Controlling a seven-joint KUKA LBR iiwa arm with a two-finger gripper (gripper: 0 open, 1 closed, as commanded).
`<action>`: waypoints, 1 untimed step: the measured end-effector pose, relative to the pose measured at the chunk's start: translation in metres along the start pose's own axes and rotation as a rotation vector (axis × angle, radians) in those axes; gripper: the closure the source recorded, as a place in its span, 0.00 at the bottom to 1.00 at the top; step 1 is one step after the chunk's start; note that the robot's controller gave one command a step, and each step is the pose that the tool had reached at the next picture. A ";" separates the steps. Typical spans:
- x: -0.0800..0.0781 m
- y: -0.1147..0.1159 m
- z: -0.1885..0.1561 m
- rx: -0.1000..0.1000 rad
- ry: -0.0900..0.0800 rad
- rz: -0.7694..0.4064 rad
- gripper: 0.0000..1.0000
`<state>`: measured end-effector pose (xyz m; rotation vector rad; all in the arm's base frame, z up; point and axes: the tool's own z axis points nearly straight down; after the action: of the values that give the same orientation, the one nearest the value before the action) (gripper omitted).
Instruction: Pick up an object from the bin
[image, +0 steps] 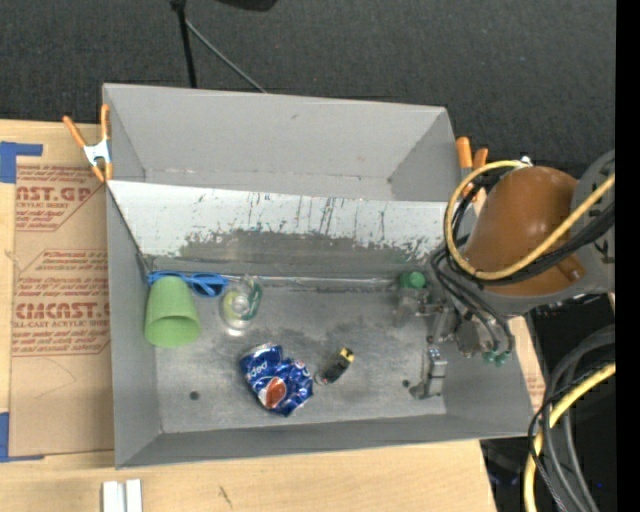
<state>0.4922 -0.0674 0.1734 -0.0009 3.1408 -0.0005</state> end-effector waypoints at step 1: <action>-0.004 0.093 0.108 -0.004 0.005 -0.118 0.00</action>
Offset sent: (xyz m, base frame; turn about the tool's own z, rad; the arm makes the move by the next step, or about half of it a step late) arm 0.0052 0.0879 -0.1032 -0.1108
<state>0.4959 0.0257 0.0658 -0.1870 3.1403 0.0060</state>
